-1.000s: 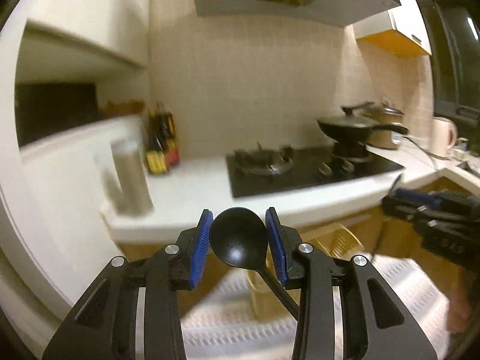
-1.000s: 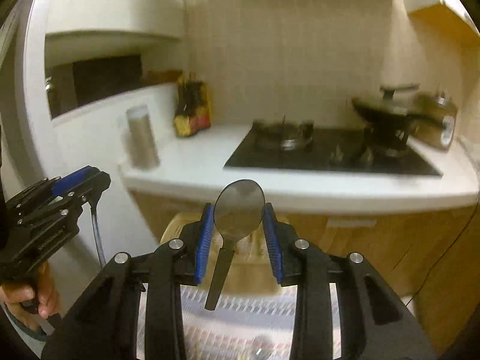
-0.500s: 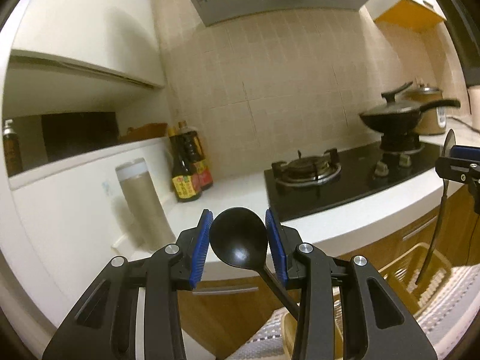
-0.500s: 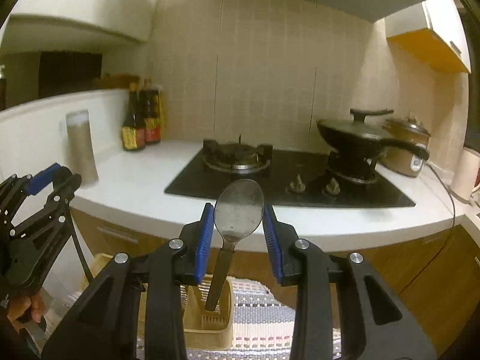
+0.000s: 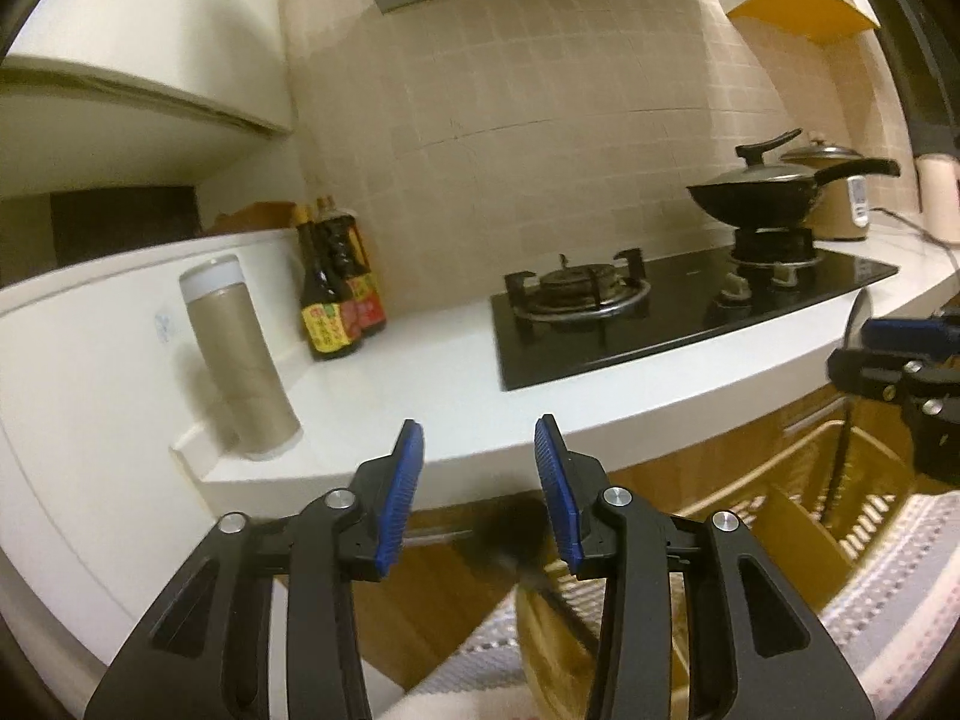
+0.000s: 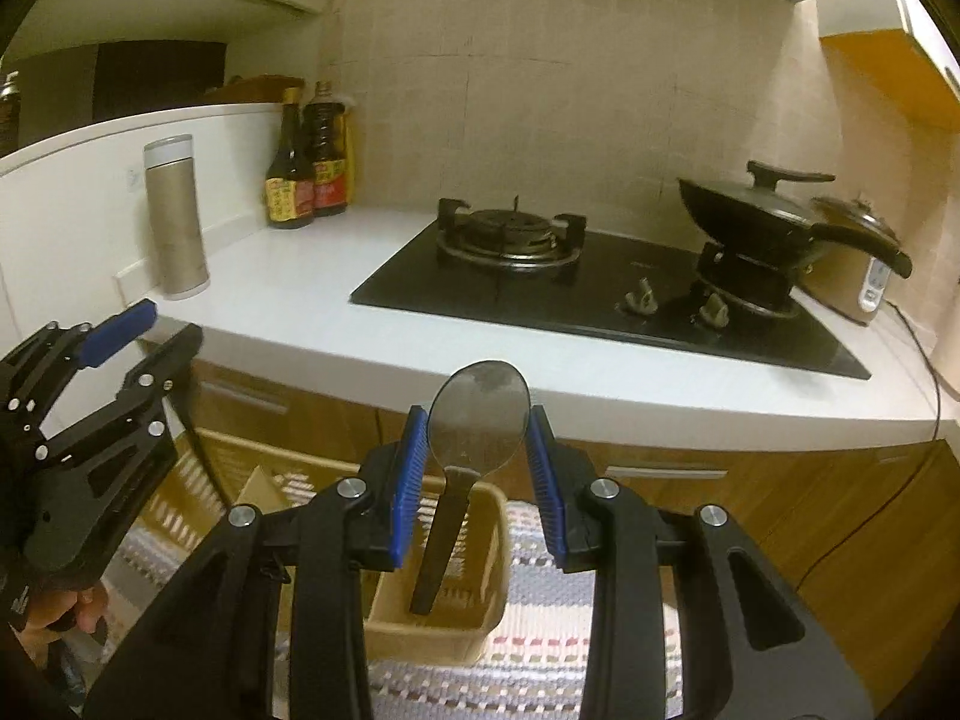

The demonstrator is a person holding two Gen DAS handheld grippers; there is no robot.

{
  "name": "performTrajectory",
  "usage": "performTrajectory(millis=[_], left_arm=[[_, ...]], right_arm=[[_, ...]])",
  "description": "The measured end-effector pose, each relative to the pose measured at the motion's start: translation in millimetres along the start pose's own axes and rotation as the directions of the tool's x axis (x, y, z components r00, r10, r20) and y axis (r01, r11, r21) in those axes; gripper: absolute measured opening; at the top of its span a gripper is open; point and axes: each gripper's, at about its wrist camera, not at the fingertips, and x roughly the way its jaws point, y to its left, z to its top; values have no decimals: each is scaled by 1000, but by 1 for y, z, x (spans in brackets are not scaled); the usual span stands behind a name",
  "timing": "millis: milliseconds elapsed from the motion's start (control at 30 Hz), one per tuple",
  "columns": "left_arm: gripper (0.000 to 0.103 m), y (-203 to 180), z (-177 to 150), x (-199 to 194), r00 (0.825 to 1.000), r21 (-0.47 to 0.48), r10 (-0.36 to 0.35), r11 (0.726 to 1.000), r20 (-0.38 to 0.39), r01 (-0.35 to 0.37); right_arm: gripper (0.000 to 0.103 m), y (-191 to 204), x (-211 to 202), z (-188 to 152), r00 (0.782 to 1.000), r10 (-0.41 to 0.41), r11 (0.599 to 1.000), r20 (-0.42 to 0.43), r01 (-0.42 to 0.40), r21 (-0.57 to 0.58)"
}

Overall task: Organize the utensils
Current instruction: 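Carry the ladle into the basket with left tool while right tool drops its spoon, then lower both tools to the cloth and close each on a clear spoon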

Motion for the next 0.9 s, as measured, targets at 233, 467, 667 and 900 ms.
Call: performTrajectory(millis=[233, 467, 667, 900], left_arm=[[56, 12, 6, -27, 992, -87, -123, 989, -24, 121], [59, 19, 16, -75, 979, -130, -202, 971, 8, 201], [61, 16, 20, -114, 974, -108, -223, 968, 38, 226], [63, 14, -3, -145, 962, -106, -270, 958, -28, 266]], right_arm=[[47, -15, -23, -2, 994, 101, 992, -35, -98, 85], [47, -26, -59, -7, 992, 125, 985, -31, -121, 121], [47, -26, -86, -14, 991, 131, 984, -35, -126, 123], [47, -20, -96, -44, 981, 138, 986, -138, -123, 115]])
